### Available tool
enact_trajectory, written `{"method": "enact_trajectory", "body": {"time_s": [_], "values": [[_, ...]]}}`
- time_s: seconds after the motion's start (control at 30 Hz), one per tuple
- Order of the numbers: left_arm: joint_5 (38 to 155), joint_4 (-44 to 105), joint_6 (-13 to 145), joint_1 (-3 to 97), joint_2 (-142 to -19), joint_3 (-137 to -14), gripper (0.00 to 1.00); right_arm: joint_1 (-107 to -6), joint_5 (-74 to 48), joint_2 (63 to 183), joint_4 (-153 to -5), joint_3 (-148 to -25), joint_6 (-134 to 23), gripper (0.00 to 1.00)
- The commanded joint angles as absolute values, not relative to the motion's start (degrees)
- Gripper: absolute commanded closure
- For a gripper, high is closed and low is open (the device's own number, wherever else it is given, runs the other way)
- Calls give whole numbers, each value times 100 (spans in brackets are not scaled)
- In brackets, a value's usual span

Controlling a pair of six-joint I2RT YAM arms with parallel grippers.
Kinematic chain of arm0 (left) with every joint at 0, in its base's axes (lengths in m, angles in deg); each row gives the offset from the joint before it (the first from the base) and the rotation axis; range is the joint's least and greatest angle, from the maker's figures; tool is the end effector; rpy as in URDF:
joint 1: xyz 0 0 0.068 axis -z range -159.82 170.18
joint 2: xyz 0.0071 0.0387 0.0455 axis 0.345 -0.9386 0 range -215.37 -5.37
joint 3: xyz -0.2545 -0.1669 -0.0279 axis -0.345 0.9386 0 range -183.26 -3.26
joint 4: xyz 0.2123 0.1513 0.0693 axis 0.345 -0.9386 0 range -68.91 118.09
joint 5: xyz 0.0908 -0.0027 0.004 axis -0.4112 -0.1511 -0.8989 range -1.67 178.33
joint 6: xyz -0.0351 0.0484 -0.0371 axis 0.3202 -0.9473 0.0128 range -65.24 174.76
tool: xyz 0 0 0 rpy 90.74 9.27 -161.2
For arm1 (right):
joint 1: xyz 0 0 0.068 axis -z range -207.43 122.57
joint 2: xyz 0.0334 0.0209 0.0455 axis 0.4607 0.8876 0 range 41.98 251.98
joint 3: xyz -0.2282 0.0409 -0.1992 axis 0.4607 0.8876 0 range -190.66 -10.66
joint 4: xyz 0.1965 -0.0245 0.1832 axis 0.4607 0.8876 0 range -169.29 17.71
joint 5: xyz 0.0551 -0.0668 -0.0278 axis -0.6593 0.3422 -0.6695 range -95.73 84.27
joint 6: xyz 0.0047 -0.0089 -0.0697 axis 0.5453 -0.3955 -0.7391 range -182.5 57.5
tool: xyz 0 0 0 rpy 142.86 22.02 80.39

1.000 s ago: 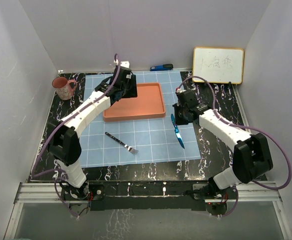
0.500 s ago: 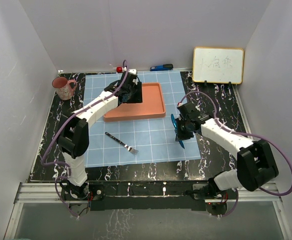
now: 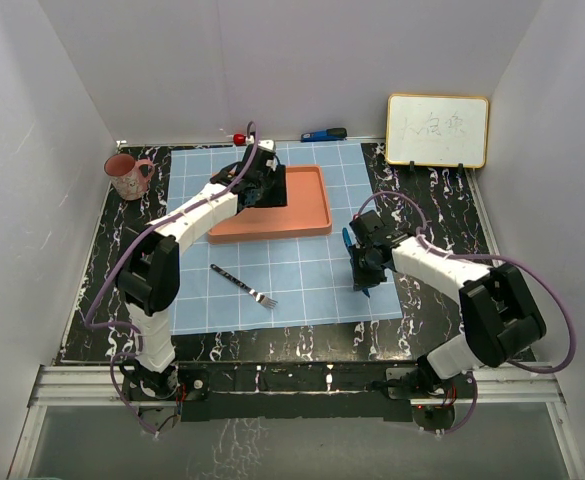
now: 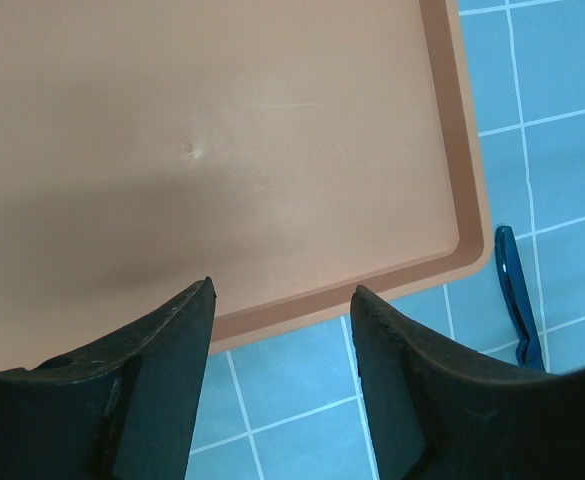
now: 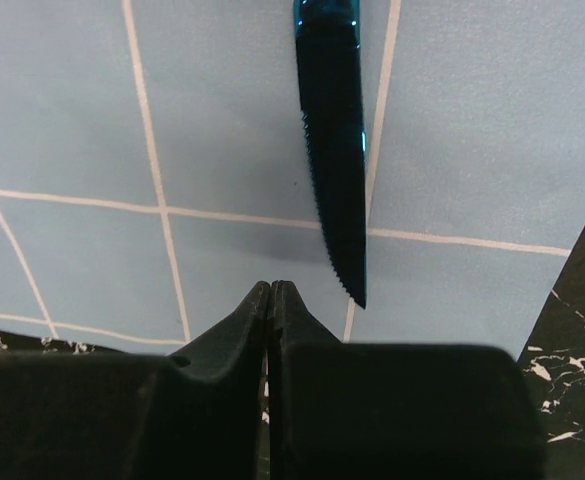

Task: Set the dinner table for one person
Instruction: Adjust the knife on the napkin.

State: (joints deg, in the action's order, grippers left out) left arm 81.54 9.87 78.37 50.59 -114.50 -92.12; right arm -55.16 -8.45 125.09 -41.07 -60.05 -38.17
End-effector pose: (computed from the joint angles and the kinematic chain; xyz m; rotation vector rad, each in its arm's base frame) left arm 0.4167 -0.2367 0.2816 0.0695 2.2633 -0.3762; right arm 0.2373 0.1278 0.1931 -0.0959 2.8660 0.2614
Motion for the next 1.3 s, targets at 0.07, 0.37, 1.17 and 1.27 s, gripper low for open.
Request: {"method": "enact_trajectory", "body": {"time_s": [0.07,0.37,1.17,1.27], "values": [[8242,1113,7850,4982,-11159,-9039,44,-5537,-406,12864,-4521,-6205,-3776,100],[8254,1162,7850,4933,-11114,-8953,43,-5537,128,13238,-4535,-6443,-3909,100],[8245,1192,7831,4813,-10999,-8720,42,-5521,1953,14003,-4030,-7111,-4018,100],[8259,1192,7831,4804,-10975,-8697,42,-5516,2138,14137,-4152,-7297,-4050,100]]}}
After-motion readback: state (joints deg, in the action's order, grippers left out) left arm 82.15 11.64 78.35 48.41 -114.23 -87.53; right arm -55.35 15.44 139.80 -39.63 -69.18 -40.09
